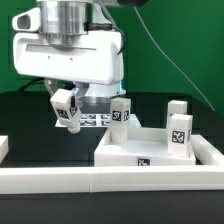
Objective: Assemble square table
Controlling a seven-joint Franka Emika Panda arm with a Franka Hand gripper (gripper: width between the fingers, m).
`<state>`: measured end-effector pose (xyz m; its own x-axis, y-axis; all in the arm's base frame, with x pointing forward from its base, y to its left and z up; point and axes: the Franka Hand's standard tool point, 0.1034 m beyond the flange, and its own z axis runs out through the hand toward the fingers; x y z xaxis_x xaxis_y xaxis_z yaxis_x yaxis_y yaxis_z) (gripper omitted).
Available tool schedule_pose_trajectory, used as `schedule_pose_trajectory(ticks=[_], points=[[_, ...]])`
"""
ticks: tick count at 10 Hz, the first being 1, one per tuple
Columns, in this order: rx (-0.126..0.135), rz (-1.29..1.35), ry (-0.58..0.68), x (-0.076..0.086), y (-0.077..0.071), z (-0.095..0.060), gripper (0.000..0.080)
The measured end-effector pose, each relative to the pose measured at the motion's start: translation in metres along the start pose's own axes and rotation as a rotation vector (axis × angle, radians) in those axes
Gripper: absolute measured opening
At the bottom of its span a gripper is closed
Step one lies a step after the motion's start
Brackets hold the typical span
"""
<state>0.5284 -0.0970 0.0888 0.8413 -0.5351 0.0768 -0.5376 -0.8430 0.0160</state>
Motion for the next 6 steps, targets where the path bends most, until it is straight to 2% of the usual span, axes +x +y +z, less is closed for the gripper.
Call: schedule_pose_trajectory(ticks=[1, 3, 5, 6], points=[[-0.001, 0.0, 0.045, 0.0, 0.001, 0.002, 0.029], [-0.002, -0.008, 0.038, 0.0, -0.002, 0.001, 0.029], [0.003, -0.15, 0.042, 0.008, -0.028, -0.008, 0.029], [0.005, -0.186, 0.019, 0.011, -0.033, -0.009, 0.029]])
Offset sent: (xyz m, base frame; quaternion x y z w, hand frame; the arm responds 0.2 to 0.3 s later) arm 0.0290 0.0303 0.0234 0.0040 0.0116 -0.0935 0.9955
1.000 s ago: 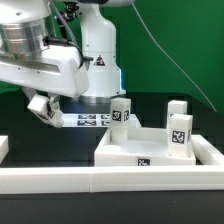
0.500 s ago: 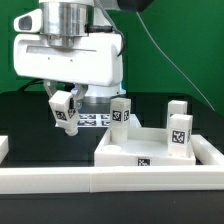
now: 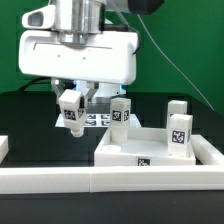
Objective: Assemble square table
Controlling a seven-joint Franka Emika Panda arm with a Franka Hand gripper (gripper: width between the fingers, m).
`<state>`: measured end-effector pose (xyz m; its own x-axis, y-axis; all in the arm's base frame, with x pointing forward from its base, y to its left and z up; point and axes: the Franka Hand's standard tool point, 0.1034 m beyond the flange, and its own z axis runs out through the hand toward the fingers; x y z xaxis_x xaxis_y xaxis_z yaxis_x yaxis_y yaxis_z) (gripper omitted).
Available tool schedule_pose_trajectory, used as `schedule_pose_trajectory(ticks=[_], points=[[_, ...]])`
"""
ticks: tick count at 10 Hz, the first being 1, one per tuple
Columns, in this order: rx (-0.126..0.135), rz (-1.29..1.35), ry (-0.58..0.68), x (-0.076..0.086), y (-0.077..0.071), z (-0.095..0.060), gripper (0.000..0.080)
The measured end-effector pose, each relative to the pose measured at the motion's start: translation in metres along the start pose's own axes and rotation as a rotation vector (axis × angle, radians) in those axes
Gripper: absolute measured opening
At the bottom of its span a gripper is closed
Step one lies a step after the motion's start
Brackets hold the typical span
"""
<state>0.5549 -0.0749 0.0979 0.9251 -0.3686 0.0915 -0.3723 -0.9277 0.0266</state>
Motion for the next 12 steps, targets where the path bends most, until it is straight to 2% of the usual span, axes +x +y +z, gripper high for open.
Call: schedule_pose_trajectory(ticks=[4, 5, 8, 10, 12], points=[[-0.006, -0.002, 0.036, 0.0, 0.001, 0.002, 0.029], [-0.004, -0.02, 0.135, 0.006, -0.008, -0.002, 0.029], [0.002, -0.096, 0.298, -0.001, -0.038, -0.008, 0.029], [-0.004, -0.092, 0.292, -0.002, -0.033, -0.005, 0.029], [-0.001, -0.089, 0.292, -0.003, -0.037, -0.005, 0.029]])
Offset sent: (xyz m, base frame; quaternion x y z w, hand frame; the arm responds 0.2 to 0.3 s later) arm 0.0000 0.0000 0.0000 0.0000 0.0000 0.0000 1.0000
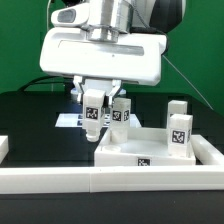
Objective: Assemble square table
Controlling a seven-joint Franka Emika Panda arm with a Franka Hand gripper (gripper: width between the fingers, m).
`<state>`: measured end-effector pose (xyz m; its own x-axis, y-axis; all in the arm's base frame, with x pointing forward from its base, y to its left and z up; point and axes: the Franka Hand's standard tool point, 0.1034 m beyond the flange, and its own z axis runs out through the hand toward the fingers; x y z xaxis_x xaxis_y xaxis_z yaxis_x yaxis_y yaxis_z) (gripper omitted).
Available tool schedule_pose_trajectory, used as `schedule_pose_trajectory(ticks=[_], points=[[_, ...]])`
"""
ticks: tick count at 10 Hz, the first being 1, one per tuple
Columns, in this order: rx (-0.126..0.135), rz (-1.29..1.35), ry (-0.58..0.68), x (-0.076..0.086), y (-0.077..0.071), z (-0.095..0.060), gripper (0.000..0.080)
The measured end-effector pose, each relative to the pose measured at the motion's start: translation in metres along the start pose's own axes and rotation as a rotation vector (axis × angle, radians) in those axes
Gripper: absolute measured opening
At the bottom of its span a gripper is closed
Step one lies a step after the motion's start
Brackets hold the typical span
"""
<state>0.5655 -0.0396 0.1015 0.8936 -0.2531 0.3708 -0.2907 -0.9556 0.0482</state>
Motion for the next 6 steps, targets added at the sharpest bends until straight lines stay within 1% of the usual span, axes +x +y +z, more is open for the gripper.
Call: schedule_pose_trajectory(ticks=[1, 2, 3, 4, 5, 6], points=[[0.011, -0.002, 0.005, -0.002, -0.013, -0.002, 0.029], [0.021, -0.025, 0.016, -0.002, -0.023, -0.003, 0.029], [0.027, -0.022, 0.016, 0.0, -0.024, -0.005, 0.029], [0.03, -0.023, 0.023, 0.004, -0.019, -0.006, 0.029], [0.035, 0.033, -0.007, 0.002, -0.024, -0.005, 0.029], [0.034, 0.016, -0.006, 0.002, -0.024, -0.004, 0.029]])
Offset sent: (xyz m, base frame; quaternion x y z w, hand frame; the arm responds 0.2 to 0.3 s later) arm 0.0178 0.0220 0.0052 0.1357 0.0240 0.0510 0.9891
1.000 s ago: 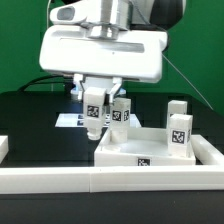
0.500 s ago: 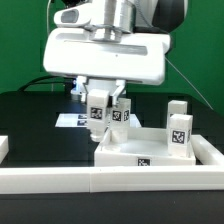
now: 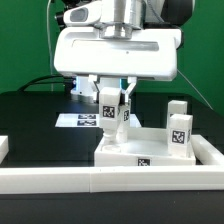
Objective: Assemble square table
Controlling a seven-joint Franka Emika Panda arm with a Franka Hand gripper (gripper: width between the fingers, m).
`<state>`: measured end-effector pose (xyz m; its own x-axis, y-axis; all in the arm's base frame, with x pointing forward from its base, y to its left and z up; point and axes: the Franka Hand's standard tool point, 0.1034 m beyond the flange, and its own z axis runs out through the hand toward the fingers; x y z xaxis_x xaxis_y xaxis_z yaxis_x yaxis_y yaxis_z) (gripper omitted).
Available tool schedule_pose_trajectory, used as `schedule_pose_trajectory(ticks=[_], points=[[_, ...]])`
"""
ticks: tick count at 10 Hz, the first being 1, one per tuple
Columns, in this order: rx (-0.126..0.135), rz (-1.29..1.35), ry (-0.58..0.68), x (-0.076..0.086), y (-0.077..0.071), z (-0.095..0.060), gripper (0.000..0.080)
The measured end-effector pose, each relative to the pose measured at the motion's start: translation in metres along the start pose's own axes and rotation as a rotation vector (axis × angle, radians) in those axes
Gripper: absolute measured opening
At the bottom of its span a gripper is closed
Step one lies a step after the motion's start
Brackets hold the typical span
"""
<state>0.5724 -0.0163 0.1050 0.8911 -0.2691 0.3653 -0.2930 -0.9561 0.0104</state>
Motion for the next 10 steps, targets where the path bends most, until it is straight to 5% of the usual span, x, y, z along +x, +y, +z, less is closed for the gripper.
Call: schedule_pose_trajectory(ticks=[3, 10], points=[[-0.003, 0.019, 0.036, -0.001, 0.009, 0.001, 0.029], [-0.001, -0.042, 0.147, 0.009, 0.004, -0.001, 0.029]])
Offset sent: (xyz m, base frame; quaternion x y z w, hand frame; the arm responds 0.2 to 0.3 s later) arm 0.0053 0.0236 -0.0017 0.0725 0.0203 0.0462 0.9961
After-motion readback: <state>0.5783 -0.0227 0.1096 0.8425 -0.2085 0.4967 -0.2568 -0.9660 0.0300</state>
